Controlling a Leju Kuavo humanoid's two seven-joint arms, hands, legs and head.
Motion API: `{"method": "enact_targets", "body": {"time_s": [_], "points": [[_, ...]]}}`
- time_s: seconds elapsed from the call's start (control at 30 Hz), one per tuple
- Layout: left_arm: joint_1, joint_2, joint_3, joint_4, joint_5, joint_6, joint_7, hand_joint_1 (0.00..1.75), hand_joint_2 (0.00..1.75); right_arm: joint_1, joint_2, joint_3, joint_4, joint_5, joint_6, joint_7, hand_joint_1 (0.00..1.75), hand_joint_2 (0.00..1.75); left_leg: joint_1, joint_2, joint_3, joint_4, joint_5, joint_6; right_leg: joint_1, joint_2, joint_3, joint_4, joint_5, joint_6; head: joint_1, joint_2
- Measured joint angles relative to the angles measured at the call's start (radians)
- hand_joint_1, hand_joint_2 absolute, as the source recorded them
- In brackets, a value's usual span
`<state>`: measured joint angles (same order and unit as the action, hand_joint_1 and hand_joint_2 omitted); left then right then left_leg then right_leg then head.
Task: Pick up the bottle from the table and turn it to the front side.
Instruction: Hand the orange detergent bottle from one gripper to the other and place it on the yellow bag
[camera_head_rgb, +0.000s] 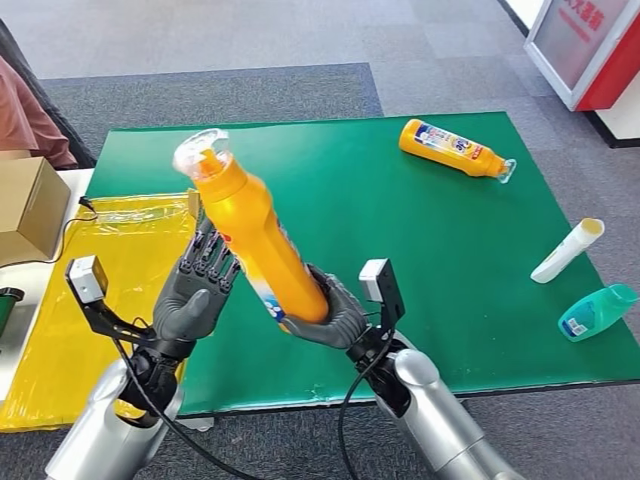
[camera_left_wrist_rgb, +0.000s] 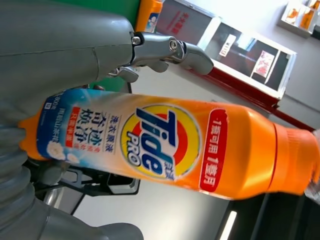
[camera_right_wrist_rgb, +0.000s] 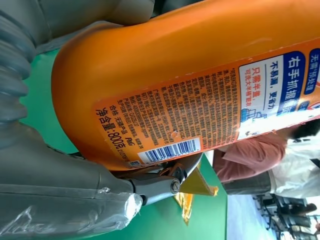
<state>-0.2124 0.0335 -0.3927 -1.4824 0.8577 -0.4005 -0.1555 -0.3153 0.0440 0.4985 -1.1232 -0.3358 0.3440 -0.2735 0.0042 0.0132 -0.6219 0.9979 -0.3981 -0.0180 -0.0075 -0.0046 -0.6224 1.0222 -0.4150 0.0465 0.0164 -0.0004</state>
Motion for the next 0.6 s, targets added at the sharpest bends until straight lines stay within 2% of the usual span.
{"method": "enact_targets", "body": {"time_s": [0.37,0.6], "points": [[-0.04,-0.02,0.002,0.007,0.013,0.118,0.022,0.0,1.75,-0.009,0.0,0.033,-0.001,0.031,-0.026,-0.001,1.75,1.75,0.0,0.0,0.0,0.0,0.001,0.0,0.0,0.0,0.0,0.0,0.0,0.0,0.0,0.0],[-0.056,-0.035,-0.003,0.012,0.008,0.132,0.029,0.0,1.75,-0.017,0.004,0.048,-0.001,0.036,-0.031,-0.005,1.75,1.75,0.0,0.0,0.0,0.0,0.001,0.0,0.0,0.0,0.0,0.0,0.001,0.0,0.0,0.0]]}}
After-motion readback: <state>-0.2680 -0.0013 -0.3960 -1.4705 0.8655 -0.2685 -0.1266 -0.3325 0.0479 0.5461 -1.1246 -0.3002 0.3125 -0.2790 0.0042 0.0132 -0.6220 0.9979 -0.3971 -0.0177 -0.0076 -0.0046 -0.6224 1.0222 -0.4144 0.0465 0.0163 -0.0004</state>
